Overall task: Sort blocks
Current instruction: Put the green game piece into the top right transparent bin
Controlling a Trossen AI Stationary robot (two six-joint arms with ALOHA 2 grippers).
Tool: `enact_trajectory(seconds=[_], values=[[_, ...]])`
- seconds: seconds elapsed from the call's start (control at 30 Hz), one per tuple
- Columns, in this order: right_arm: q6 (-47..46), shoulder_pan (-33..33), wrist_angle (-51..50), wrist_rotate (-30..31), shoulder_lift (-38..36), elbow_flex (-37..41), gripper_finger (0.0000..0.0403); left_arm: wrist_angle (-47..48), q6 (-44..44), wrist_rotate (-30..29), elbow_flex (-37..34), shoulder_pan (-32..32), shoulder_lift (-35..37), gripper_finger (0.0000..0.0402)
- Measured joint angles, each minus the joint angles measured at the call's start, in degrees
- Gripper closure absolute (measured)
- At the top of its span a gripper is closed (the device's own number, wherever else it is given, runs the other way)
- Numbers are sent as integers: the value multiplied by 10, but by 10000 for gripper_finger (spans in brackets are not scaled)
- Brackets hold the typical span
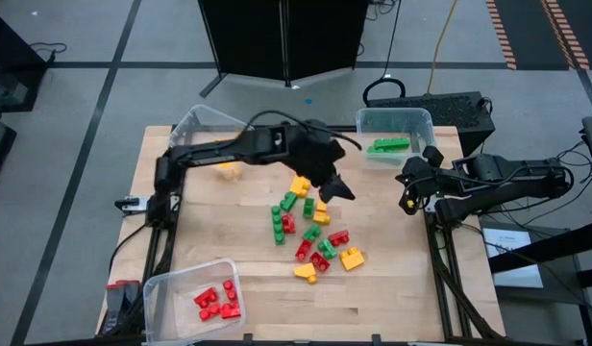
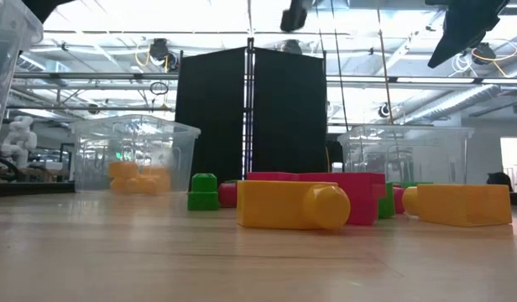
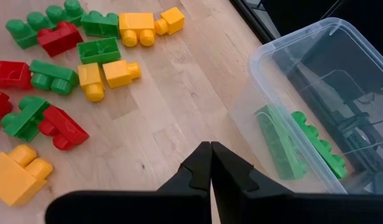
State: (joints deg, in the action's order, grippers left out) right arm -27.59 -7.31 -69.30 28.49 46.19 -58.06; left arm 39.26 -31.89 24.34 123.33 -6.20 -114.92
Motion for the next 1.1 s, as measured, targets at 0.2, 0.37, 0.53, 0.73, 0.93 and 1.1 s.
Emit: enact_trajectory(seconds=[0.2,0.37,0.53,0.73,0.93,1.1], values=[[-1,0,2,2,0,0,397,-46,34,0,0,6,52,402],[-2,0,13,2,0,0,397,-117,68,37,0,16,86,402],[-2,0,24,2,0,0,397,-204,73,124,0,32,119,402],[0,0,38,3,0,0,397,-304,69,242,-1,72,129,402],[2,0,47,3,0,0,397,-339,99,254,-1,117,137,402],[-1,0,49,3,0,0,397,-353,113,254,-1,152,137,402]])
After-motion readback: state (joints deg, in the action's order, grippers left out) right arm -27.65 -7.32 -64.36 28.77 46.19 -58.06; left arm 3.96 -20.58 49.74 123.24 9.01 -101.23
